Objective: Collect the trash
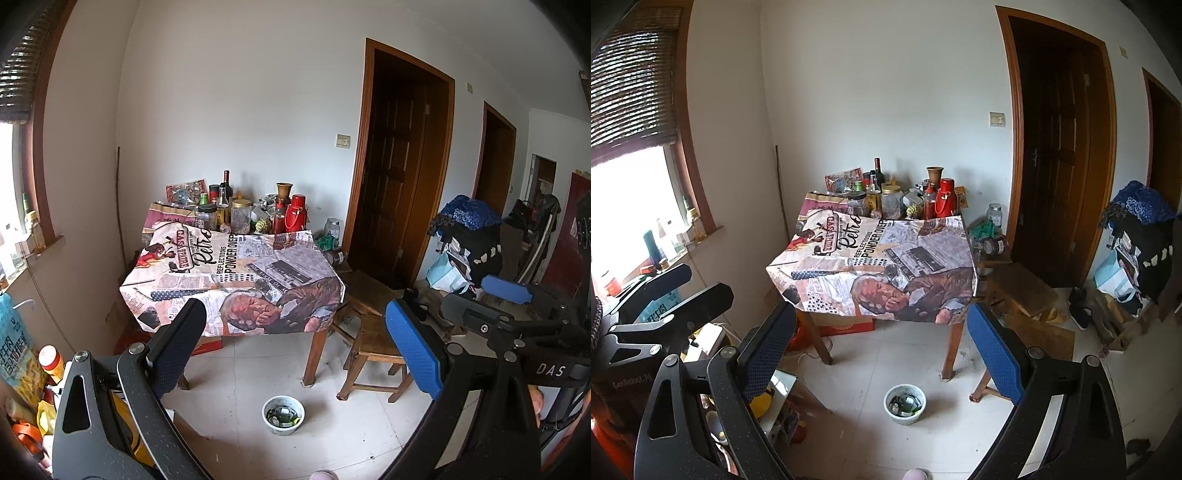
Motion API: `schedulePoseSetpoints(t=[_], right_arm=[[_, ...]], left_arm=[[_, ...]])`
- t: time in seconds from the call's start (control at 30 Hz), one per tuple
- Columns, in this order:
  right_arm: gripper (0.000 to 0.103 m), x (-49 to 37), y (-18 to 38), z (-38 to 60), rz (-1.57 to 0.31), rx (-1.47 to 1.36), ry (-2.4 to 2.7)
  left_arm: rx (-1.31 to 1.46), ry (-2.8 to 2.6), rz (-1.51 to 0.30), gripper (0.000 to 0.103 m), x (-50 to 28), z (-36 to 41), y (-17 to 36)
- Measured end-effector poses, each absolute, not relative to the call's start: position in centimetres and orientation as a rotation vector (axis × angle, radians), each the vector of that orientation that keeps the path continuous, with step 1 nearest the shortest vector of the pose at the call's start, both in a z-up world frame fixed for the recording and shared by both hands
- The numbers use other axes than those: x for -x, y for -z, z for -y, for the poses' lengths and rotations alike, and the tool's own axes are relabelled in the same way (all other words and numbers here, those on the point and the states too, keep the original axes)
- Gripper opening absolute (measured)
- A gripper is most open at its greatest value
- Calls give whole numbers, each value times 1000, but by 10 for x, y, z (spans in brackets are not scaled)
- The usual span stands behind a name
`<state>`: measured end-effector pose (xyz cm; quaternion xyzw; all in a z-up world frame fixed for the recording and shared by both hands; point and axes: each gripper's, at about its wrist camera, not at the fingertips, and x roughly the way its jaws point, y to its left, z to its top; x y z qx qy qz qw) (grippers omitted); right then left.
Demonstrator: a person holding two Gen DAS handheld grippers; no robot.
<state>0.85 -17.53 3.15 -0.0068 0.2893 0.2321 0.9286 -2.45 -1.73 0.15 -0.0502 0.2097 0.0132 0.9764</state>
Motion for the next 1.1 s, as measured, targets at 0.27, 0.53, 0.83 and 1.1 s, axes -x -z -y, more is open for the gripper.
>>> schedulePoseSetpoints(t=[0.27, 0.53, 0.83, 1.1], right_arm=[[92, -9, -31, 178, -599, 15, -469], [92, -13, -32, 182, -602, 15, -471], [92, -13, -32, 183, -600, 16, -470], [92, -15, -33, 181, -601, 16, -467]], left_arm=[[113, -26, -422, 100, 21, 20, 1], [113, -24, -418, 100, 18, 24, -1], [108, -17, -416, 101, 15, 30, -3], [109, -20, -411, 102, 11, 31, -4]])
